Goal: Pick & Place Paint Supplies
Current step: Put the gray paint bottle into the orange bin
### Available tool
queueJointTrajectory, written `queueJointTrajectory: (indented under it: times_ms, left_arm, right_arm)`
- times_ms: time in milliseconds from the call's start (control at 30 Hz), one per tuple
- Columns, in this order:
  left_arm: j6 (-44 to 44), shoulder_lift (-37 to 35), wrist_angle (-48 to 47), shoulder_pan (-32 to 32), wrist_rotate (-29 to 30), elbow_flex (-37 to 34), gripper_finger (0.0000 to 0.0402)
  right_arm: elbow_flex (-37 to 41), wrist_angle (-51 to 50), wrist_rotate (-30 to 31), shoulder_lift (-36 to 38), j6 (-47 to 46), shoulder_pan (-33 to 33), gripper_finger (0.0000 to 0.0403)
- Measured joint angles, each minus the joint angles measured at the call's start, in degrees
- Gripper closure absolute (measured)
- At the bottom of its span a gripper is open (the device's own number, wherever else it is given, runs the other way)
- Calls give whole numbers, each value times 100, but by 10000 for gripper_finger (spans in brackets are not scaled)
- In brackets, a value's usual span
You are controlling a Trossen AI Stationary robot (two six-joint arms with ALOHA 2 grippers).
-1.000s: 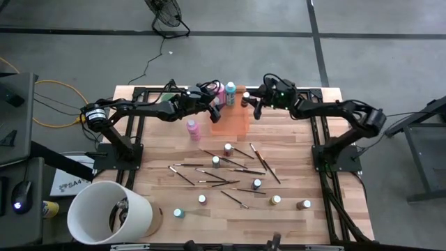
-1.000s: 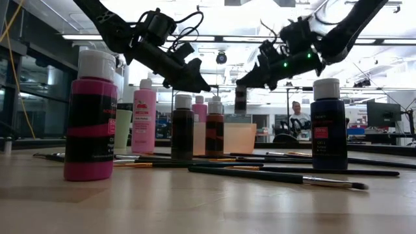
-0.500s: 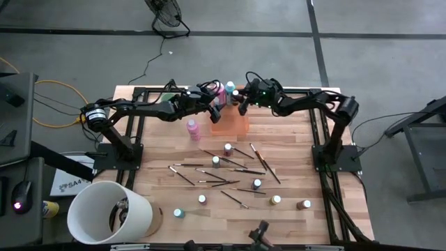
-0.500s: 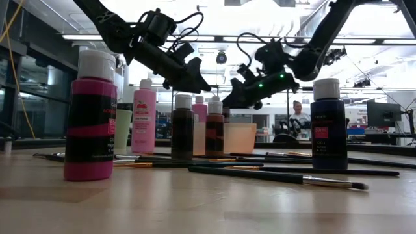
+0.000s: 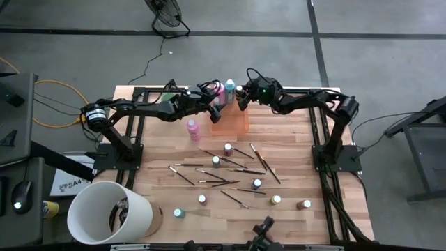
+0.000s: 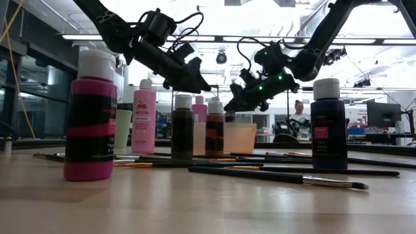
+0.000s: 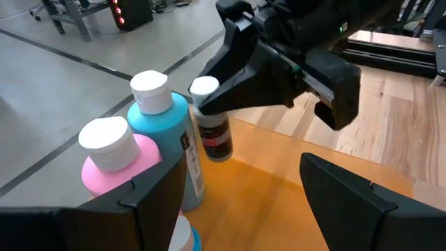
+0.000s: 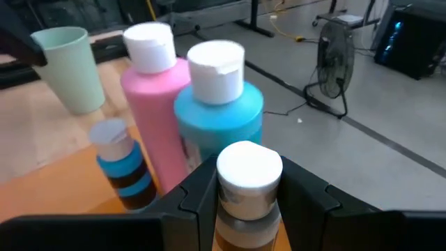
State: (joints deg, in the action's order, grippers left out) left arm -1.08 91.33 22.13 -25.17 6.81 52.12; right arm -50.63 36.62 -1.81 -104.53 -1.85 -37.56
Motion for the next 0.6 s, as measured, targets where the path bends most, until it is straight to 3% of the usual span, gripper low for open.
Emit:
queueJointTrajectory:
  times_ms: [600]
  left_arm:
    - [4,0,3,0,9,0,126]
  right_arm:
    - [0,108,-29,-372,-354,-109,280]
